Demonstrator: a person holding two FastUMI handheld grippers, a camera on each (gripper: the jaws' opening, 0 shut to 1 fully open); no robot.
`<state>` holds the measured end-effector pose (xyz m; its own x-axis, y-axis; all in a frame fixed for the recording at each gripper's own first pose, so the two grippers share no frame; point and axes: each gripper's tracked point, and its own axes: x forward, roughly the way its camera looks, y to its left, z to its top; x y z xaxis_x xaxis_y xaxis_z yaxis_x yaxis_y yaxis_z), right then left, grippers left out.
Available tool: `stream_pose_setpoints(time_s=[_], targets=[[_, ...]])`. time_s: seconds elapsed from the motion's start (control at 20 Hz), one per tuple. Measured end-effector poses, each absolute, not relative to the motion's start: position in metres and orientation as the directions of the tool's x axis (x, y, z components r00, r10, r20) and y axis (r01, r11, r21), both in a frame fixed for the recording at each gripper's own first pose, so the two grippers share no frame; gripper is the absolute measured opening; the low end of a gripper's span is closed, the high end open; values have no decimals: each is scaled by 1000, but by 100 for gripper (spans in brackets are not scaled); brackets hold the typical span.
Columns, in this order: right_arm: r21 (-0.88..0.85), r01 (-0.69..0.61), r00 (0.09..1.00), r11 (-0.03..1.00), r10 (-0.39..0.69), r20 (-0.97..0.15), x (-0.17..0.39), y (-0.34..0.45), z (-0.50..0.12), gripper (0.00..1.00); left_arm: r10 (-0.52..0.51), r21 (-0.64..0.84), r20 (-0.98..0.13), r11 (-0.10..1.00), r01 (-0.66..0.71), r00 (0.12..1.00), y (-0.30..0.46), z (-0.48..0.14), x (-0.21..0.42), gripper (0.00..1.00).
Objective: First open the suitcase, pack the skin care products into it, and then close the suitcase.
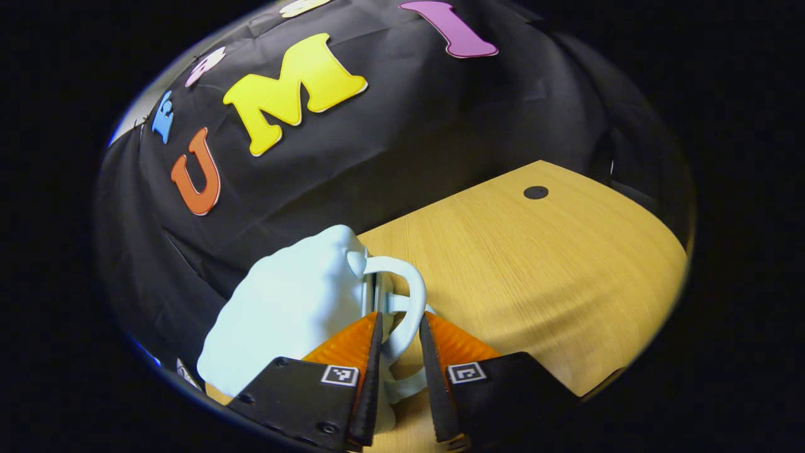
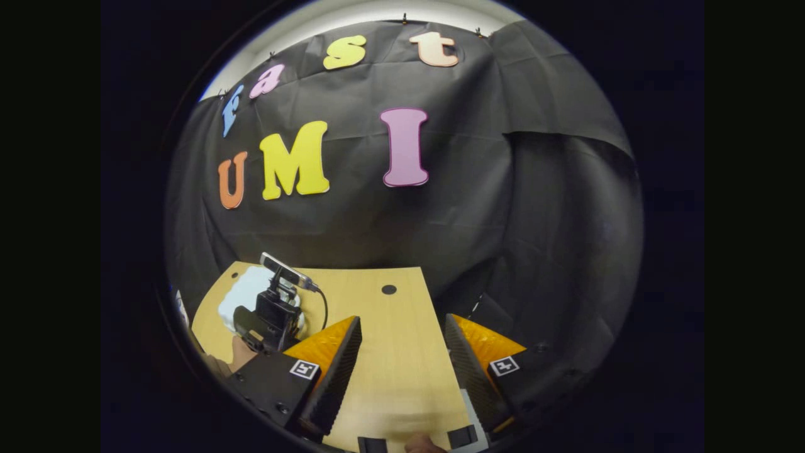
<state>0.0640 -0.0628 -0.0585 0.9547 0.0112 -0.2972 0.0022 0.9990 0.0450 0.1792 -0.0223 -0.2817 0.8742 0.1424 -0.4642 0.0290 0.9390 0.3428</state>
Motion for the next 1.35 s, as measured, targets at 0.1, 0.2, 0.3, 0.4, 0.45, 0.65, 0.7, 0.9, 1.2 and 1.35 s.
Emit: stream_pose_setpoints(time_s=[0.1, 0.2, 0.3, 0.4, 0.45, 0.65, 0.7, 0.9, 1.2, 1.35], targets=[[37, 4, 961, 999, 6, -278, 63, -52, -48, 80, 118, 265, -453, 964, 7, 884, -17, -258, 175, 51], [30, -4, 967, 1000, 12, -256, 63, -34, -36, 77, 91, 208, -424, 978, -1, 901, -8, -224, 170, 60], [15, -21, 972, 1000, 24, -235, 64, -12, -27, 80, 80, 189, -374, 982, -8, 924, 7, -185, 161, 76], [18, -48, 975, 999, 51, -216, 65, 17, -19, 78, 55, 162, -340, 987, 1, 939, 22, -155, 146, 82], [18, -61, 975, 998, 63, -212, 67, 32, -19, 80, 44, 152, -329, 988, 7, 943, 30, -142, 136, 87], [30, -131, 970, 991, 134, -201, 70, 96, -15, 80, 38, 124, -289, 992, -2, 957, 74, -98, 92, 97], [27, -149, 969, 988, 152, -197, 70, 112, -15, 80, 38, 119, -282, 993, -4, 959, 82, -89, 82, 98], [18, -206, 962, 978, 206, -178, 63, 165, -11, 80, 75, 91, -233, 994, -55, 969, 130, -51, 37, 98], [3, -255, 956, 967, 252, -151, 51, 216, -5, 78, 104, 58, -151, 994, -96, 983, 172, -17, 2, 99], [-10, -269, 953, 963, 264, -147, 47, 233, -5, 80, 108, 64, -135, 993, -100, 985, 183, -18, 0, 99]])
